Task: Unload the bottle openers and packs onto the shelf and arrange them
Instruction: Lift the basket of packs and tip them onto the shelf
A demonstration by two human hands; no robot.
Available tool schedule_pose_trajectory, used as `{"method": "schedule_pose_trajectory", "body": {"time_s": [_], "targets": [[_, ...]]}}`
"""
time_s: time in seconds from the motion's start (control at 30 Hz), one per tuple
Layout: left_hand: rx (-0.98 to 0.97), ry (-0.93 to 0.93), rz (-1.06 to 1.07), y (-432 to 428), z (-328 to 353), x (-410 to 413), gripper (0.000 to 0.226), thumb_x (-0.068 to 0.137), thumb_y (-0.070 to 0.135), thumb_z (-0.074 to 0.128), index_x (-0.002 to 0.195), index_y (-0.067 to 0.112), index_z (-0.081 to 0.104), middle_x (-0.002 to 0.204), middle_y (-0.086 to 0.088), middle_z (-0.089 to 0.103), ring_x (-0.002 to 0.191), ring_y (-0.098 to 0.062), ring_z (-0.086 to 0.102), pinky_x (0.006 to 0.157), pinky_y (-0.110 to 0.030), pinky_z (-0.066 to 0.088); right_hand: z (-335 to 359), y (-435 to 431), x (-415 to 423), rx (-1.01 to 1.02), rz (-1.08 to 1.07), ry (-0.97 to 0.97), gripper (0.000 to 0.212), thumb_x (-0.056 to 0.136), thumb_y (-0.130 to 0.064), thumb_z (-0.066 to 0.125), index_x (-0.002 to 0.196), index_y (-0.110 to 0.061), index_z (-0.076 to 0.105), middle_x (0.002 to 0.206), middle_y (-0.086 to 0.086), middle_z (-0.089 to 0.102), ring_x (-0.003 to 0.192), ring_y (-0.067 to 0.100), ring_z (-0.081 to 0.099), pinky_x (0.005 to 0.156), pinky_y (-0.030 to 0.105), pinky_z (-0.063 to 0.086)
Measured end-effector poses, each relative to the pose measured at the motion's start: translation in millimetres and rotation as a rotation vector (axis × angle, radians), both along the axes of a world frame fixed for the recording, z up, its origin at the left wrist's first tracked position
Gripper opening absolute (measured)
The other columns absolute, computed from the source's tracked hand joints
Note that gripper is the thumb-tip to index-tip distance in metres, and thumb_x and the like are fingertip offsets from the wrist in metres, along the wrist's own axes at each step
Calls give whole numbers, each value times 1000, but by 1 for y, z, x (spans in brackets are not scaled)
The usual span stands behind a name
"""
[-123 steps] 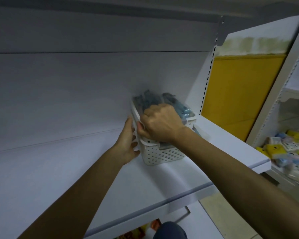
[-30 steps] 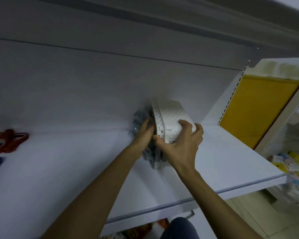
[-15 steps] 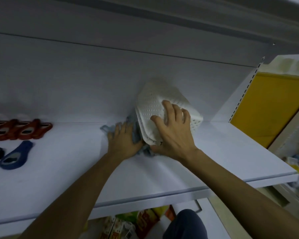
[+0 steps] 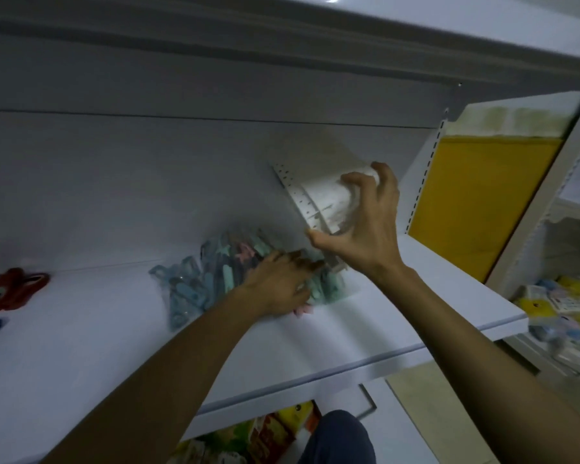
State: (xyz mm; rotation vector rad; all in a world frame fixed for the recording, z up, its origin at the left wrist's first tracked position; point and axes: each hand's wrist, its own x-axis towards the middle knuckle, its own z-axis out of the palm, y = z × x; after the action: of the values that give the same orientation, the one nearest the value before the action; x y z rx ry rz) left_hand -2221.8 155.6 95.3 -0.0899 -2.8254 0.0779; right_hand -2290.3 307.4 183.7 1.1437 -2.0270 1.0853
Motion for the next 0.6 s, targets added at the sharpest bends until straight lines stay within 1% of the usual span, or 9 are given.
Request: {"method": "schedule_pose_trajectory", "body": {"time_s": [0.1,0.2,0.27,0.33,0.4,0.43,0.5,0.53,0.6], "targets": [[-109,-118,33,1,-10,-10,48,93,47,35,136,27,44,143,3,44,131,-17,37,108,-33,18,-11,24,-34,-132,-59,-120,83,56,-57,73,122,-14,47,138,16,33,126,28,33,101,37,39],[-144,-114,52,0,-17,-14,49,93,52,38,134,26,46,142,3,45,130,-17,37,110,-35,18,-29,51,-75,-309,-141,-346,76,60,-54,78,121,-21,46,129,7,42,118,21,41,96,32,43],[-137,-89,80,3,-16,-19,56,91,58,38,136,27,44,144,3,42,132,-17,35,111,-36,16,-44,69,-102,-463,-178,-606,75,63,-55,77,123,-26,43,132,6,43,118,23,45,95,35,44],[-118,-53,45,14,-15,-28,60,89,56,42,142,26,37,149,1,36,136,-17,30,111,-36,14,-58,87,-127,-603,-207,-891,76,69,-56,74,130,-23,42,134,7,45,113,24,48,92,38,45],[-81,-78,-27,30,-13,-43,64,89,51,47,146,27,30,152,1,30,139,-16,25,112,-34,12,-70,101,-146,-701,-201,-1120,71,76,-59,66,132,-21,44,133,5,48,114,26,48,97,45,43],[-83,-117,-52,39,-14,-51,65,90,49,47,147,27,26,154,2,27,141,-15,22,112,-32,11,-74,106,-153,-745,-184,-1191,65,80,-61,60,129,-21,47,131,4,50,116,27,48,99,47,41],[-133,-204,-44,54,-17,-69,63,94,44,44,149,28,19,157,2,21,143,-15,17,113,-32,8,-79,111,-165,-806,-189,-1228,59,85,-66,48,125,-22,51,130,5,54,118,27,50,104,46,40],[-178,-246,-19,59,-20,-76,59,96,41,42,149,28,19,157,2,20,143,-17,17,113,-33,9,-82,110,-169,-810,-215,-1215,64,86,-68,43,129,-22,52,134,7,52,121,28,49,106,47,38],[-253,-313,42,63,-23,-84,50,99,34,36,147,27,25,155,0,23,141,-19,21,113,-35,13,-88,106,-173,-780,-310,-1163,76,86,-74,35,140,-22,45,145,11,43,131,32,40,111,50,31]]}}
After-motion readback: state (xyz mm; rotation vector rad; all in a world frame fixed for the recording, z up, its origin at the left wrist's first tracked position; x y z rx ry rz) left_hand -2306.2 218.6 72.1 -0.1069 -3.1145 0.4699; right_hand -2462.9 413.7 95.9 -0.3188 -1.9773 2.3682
